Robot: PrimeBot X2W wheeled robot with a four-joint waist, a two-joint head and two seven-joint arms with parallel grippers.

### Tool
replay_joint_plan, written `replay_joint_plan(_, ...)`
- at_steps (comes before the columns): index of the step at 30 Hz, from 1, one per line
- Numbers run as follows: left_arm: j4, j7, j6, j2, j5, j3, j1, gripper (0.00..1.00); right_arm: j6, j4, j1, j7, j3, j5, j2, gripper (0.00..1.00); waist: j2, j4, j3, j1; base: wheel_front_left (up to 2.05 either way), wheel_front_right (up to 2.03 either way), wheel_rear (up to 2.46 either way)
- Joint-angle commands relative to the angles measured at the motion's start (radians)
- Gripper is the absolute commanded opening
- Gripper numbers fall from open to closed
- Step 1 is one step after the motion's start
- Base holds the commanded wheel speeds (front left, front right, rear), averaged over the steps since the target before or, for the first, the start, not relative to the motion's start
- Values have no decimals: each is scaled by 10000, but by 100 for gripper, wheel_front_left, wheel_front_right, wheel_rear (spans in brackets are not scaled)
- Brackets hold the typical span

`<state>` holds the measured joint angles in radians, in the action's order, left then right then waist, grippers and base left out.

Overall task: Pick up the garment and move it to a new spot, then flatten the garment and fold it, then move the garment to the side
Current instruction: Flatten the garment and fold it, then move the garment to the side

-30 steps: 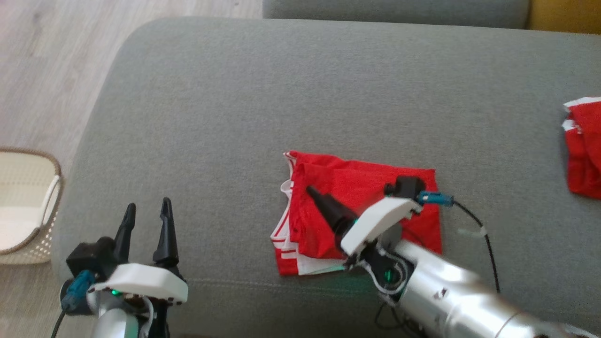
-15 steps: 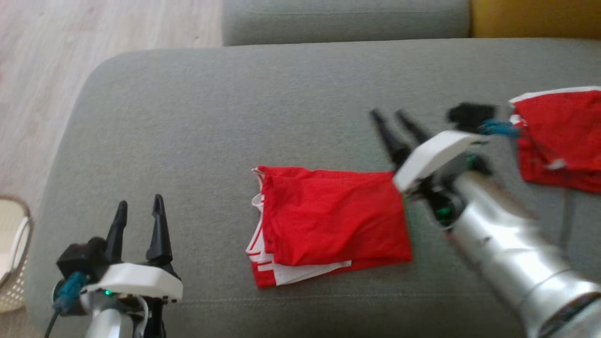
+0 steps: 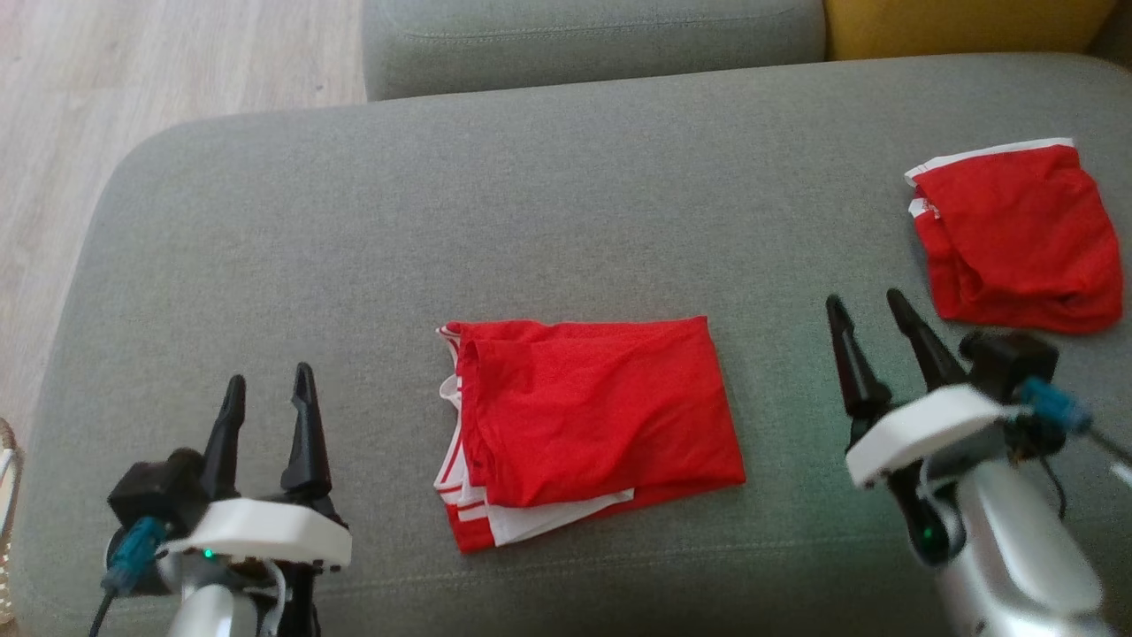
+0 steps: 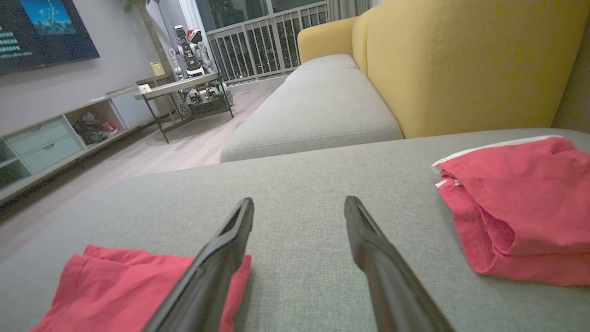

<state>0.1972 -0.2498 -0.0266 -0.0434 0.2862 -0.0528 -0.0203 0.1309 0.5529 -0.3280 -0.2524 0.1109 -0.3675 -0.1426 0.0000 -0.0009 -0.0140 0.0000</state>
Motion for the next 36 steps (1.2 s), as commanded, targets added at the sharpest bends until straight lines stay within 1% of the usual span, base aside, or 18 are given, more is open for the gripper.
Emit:
replay_joint_plan(1, -341, -120, 39, -68, 46, 265, -268, 100, -2, -597, -251, -93, 51, 366, 128, 100, 0, -6, -23, 0, 0, 0, 0)
replay_joint_plan(5, -233, -120, 65, -68, -25, 35, -170, 100, -2, -1619, 774, -93, -665, 1551, 607, 100, 0, -6, -50, 0, 0, 0, 0)
replay_joint_plan(9, -279, -120, 128, -68, -108, -119, -51, 100, -2, -2347, 1469, -93, -1114, 2175, 852, 100, 0, 21, -61, 0, 0, 0, 0)
replay_joint_plan(12, -268, -120, 177, -68, -107, -167, 24, 100, -2, -2666, 1776, -93, -1274, 2334, 908, 100, 0, 46, -88, 0, 0, 0, 0)
replay_joint_plan(19, -236, -120, 154, -68, -146, -101, 0, 100, -2, -3059, 1995, -93, -1195, 2295, 920, 100, 0, 103, -115, 0, 0, 0, 0)
replay_joint_plan(31, -153, -120, 133, -68, -110, -185, 19, 100, -2, -3031, 2074, -93, -1112, 2265, 922, 100, 0, 168, -95, 0, 0, 0, 0)
replay_joint_plan(36, -123, -120, 115, -68, -98, -252, -80, 100, -2, -2728, 1994, 202, -464, 1459, 922, 100, 0, 261, -251, 0, 0, 0, 0)
